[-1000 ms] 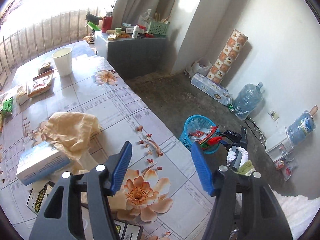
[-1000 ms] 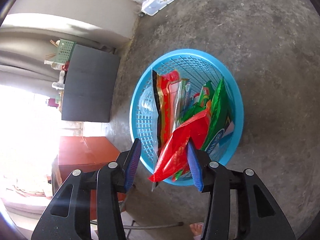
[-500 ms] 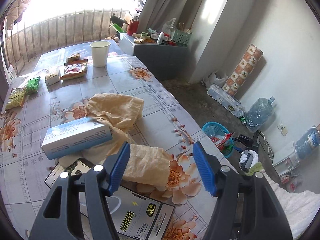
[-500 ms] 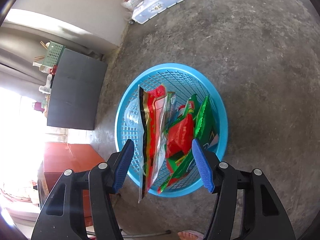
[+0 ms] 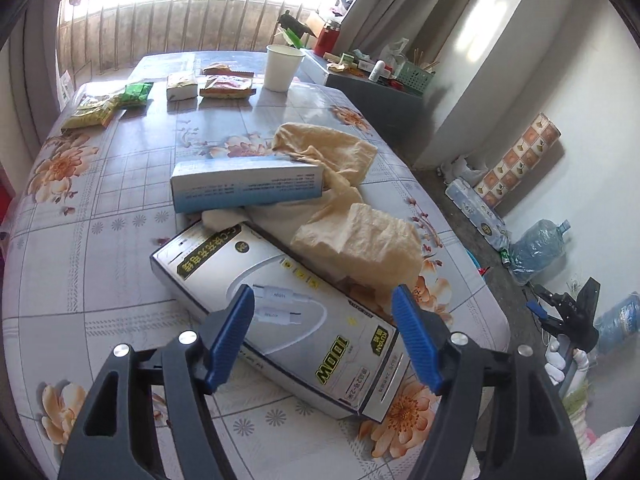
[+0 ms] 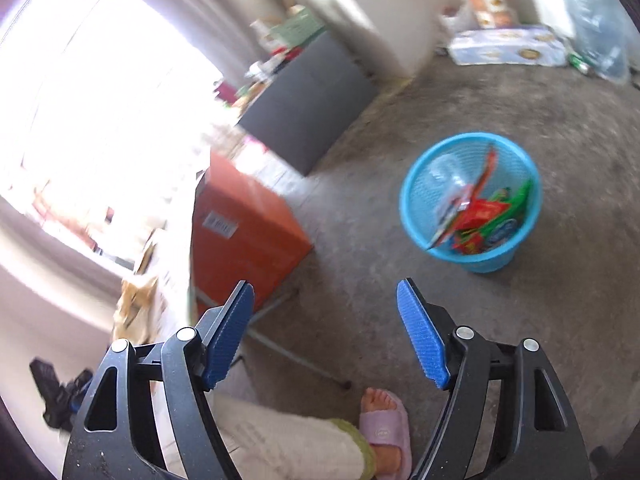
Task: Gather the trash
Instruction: 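Move both grippers back to the table toward the white cable box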
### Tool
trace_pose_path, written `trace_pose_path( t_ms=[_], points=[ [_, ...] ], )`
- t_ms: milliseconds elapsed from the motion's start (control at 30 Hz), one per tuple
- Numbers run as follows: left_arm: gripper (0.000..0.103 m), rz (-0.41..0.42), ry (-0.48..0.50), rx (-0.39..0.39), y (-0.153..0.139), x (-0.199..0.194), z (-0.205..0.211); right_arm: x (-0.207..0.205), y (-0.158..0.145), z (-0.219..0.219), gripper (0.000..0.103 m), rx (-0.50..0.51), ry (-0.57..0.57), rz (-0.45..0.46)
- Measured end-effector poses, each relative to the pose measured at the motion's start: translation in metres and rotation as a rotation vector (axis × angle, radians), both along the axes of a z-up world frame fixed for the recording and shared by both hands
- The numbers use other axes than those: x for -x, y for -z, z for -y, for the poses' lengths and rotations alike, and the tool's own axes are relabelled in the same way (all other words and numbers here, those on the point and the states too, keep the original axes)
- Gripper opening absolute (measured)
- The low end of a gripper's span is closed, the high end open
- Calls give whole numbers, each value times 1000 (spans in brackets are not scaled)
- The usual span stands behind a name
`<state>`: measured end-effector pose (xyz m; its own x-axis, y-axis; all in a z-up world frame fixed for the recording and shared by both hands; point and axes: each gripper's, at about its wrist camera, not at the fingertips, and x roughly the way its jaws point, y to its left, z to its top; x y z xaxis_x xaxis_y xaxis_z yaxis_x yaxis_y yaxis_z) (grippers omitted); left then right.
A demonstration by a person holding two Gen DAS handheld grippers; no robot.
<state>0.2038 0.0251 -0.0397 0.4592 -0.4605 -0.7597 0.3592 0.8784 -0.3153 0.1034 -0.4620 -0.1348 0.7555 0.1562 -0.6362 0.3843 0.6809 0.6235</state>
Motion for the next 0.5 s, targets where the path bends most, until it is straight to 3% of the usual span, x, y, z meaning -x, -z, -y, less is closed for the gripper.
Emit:
trace_pose_path(
  t_ms=[167, 300, 400, 500],
  points=[
    [69, -39, -122, -4, 15, 8, -29, -56, -47, -121, 79, 48, -408, 87],
    [69, -42, -200, -35, 25, 13, -49, -104, -67, -230, 83, 127, -724, 128],
    [69, -47, -208, -32, 28, 19, -59, -128, -65, -299, 84, 276, -866, 113],
    [69, -40, -217, -30, 29, 23, -67, -156, -54, -341, 84, 379, -947, 59]
  ],
)
